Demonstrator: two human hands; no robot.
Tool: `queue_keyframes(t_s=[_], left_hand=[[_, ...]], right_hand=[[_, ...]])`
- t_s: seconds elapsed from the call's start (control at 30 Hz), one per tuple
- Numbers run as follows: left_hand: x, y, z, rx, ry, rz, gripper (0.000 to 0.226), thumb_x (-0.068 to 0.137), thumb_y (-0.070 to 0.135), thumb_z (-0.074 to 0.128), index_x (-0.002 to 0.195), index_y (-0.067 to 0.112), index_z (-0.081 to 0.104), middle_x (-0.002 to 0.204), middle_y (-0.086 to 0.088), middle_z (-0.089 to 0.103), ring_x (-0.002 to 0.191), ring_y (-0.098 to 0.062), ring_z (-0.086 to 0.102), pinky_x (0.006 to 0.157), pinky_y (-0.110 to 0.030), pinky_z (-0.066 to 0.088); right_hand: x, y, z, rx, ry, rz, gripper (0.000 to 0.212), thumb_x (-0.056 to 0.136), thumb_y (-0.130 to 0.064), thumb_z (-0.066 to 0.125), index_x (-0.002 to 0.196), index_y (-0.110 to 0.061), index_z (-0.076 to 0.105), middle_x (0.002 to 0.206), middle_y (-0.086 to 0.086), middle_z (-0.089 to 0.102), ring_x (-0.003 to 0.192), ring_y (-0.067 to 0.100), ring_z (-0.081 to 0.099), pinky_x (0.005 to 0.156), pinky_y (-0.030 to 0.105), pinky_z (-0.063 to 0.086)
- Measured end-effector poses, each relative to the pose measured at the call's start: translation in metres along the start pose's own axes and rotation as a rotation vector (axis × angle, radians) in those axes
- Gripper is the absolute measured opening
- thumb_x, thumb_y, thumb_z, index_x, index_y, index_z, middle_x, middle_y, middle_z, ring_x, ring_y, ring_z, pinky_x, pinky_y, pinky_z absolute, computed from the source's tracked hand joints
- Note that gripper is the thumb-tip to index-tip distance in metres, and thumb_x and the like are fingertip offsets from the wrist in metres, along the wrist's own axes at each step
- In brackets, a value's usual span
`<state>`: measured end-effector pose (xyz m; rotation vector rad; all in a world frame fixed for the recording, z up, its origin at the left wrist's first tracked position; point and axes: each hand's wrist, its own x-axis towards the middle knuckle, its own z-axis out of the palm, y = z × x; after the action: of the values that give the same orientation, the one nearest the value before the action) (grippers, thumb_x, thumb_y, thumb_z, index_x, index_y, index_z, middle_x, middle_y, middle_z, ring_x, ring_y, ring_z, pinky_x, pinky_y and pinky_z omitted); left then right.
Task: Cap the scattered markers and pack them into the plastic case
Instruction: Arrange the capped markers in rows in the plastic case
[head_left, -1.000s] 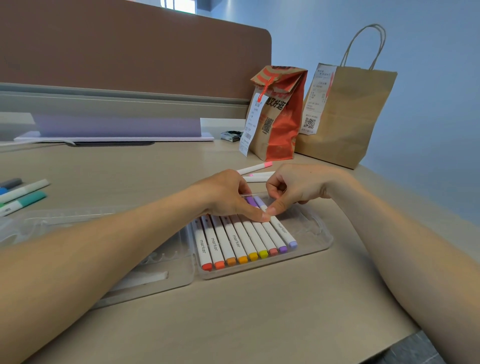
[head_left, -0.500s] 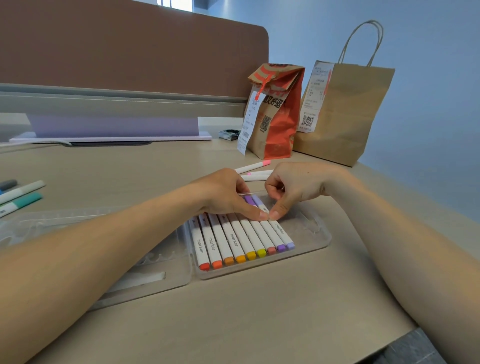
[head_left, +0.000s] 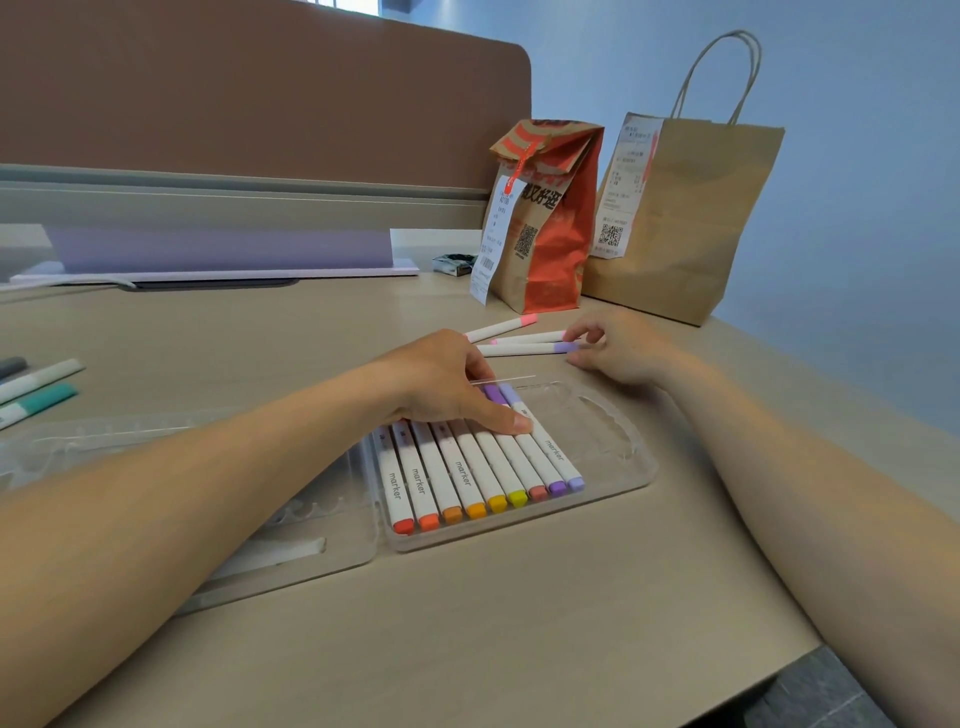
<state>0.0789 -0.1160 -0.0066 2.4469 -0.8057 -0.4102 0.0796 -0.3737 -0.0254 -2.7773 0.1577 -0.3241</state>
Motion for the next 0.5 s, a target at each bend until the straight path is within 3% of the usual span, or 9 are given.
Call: queue_keyframes(t_s=[0.23,0.37,0.5], left_hand=[[-0.002,-0.001,0.001,-0.013,-0.001,0.01,0.05,0.069,0.057,0.079,0.105,0.025,0.066,0.098,0.005,0.069,0.089,-0.012,0.066,0.081,-0.031,0.057],[-0.002,0.0,0.001,-0.008,0.01,0.014,0.054,0.068,0.058,0.078,0.108,0.024,0.064,0.1,0.006,0.067,0.091,-0.012,0.065,0.081,-0.029,0.055],[-0.001,-0.002,0.001,-0.012,0.006,0.014,0.047,0.071,0.056,0.078,0.104,0.025,0.065,0.096,0.007,0.069,0.087,-0.011,0.066,0.077,-0.027,0.056]], right_hand=[[0.0,-0.002,0.002,0.079,0.026,-0.002,0.012,0.089,-0.03,0.071,0.084,-0.02,0.068,0.086,-0.003,0.066,0.079,0.015,0.056,0.068,0.028,0.04],[-0.006,-0.002,-0.008,0.493,0.097,0.042,0.015,0.093,-0.008,0.062,0.079,-0.011,0.067,0.07,0.001,0.069,0.061,0.006,0.061,0.063,0.022,0.046],[-0.01,-0.009,-0.017,0.858,0.147,0.089,0.01,0.094,-0.005,0.062,0.088,-0.008,0.07,0.083,0.012,0.071,0.067,0.014,0.067,0.064,0.023,0.056]])
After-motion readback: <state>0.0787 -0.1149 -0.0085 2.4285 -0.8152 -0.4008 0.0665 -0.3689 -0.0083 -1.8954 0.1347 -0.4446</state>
